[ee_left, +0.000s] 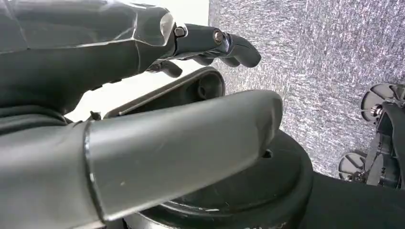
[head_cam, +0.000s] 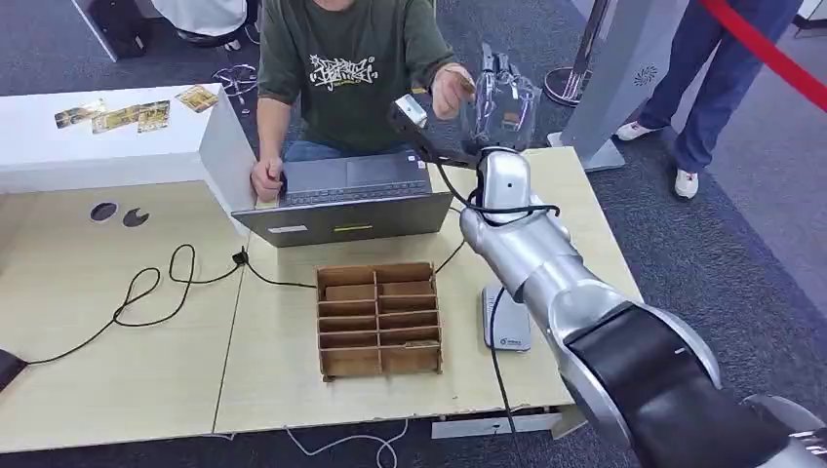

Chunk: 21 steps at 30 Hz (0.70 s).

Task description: Pass the card to the sensor for recognition and then transmit it.

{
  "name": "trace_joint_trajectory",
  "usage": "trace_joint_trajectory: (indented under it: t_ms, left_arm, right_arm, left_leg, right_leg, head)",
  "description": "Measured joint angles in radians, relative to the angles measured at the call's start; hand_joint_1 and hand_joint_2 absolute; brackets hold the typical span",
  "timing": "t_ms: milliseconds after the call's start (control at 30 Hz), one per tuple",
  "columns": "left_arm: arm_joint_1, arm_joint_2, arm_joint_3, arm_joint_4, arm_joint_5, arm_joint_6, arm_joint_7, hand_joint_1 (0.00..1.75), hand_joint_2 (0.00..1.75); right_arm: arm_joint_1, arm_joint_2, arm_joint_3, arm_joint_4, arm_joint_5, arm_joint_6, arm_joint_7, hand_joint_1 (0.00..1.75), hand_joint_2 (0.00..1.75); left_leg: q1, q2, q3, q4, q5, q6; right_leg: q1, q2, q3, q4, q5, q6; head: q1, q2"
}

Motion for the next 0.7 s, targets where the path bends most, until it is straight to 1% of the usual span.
trace_joint_trajectory:
  t_ms: [700]
  left_arm:
    - [0.0, 0.0, 0.0, 0.0, 0.015, 0.006, -0.003, 0.0, 0.0]
  right_arm:
    - [-0.001, 0.0, 0.0, 0.0, 0.004, -0.012, 0.018, 0.0, 1.75]
  left_leg:
    - [0.0, 0.0, 0.0, 0.0, 0.0, 0.0]
  right_leg:
    - [0.0, 0.0, 0.0, 0.0, 0.0, 0.0]
  head:
    - [0.0, 0.0]
